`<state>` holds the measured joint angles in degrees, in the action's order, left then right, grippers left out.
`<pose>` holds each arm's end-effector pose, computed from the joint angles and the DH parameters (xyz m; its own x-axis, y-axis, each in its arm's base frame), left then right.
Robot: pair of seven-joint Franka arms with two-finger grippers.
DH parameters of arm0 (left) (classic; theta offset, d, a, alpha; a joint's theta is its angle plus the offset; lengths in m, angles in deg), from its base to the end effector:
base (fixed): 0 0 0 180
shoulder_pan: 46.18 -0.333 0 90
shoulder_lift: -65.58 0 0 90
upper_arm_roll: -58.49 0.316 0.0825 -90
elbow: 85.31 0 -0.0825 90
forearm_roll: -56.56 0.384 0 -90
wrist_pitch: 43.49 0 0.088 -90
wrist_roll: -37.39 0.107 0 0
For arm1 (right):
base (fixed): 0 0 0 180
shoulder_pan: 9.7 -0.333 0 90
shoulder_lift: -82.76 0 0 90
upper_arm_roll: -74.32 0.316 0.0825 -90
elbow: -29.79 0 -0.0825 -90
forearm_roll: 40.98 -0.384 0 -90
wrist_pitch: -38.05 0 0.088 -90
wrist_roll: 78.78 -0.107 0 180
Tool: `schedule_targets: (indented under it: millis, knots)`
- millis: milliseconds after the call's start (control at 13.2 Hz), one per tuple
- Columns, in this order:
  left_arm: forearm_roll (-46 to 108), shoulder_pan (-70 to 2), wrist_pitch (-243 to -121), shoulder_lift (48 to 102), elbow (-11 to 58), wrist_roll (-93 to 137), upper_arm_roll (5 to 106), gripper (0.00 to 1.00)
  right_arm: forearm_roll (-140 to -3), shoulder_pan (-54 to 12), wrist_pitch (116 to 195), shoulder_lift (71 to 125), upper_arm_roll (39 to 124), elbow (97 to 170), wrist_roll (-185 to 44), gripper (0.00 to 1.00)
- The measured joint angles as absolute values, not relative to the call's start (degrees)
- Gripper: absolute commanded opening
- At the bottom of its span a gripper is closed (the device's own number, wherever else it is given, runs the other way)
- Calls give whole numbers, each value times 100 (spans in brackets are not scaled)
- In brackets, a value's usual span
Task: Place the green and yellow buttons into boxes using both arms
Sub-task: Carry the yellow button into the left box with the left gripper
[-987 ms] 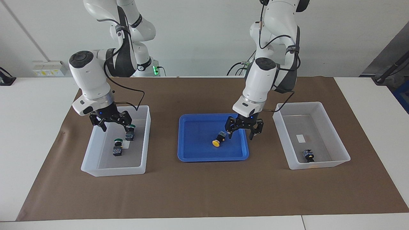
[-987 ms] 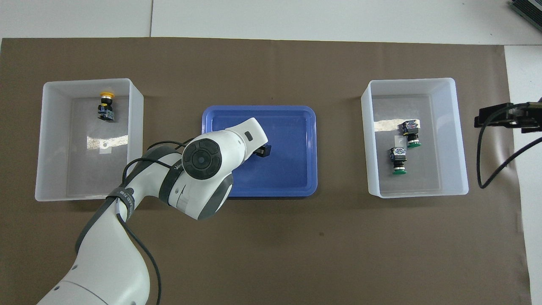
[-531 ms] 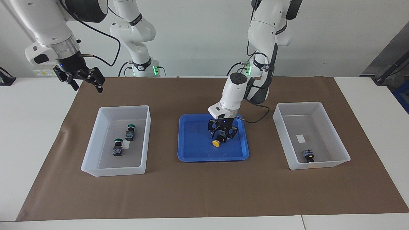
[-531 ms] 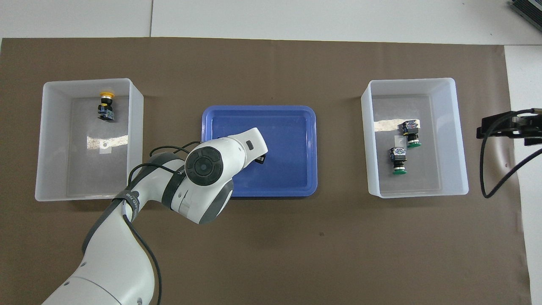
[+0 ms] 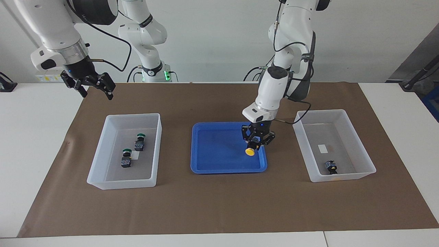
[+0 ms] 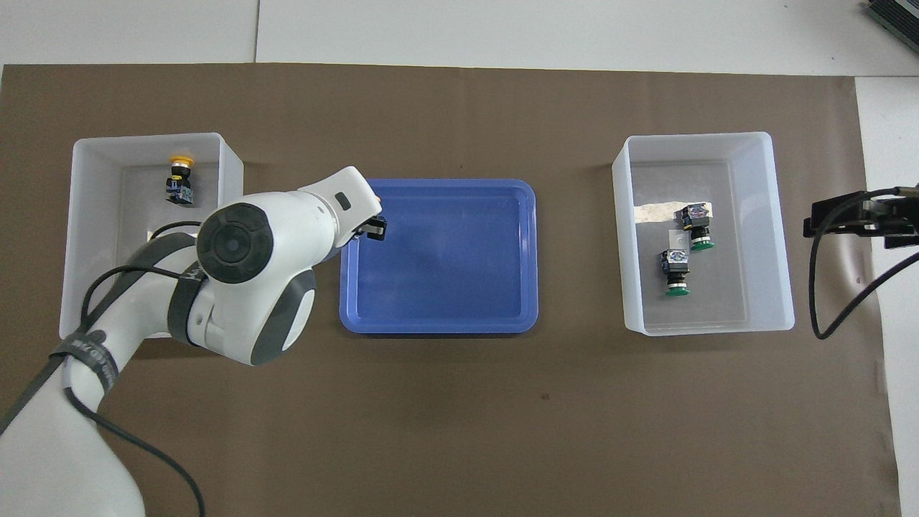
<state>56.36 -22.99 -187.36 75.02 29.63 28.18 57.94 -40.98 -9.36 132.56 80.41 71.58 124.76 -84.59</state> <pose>0.5634 -0.2475 0.4109 0.9173 -0.2248 0.3286 -0.2572 -0.9646 0.0578 0.5475 -0.0300 0.6129 0.9875 -0.1545 0.0326 -0.1544 -0.9880 -0.0053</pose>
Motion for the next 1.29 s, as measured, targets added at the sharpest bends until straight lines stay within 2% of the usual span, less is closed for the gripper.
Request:
schedule_targets:
  millis: [152,304,911,1290]
  knots:
    - [5636,-2840,-18302,7083,2963,2864,5815,0,-4098,-940,13255,8032,7177,12494,-8435,100]
    - [5636,-3328,-18101,6922,2963,2867,5826,0,-4098,-942,13253,8029,7187,12507,-8435,100]
    - [5636,-4670,-18047,6937,3134,2881,5826,0,-4098,-941,13253,8022,7187,12515,-8436,100]
    - [5636,-5013,-18277,6939,3786,2883,5820,0,-4098,-943,13256,8021,7188,12515,-8436,100]
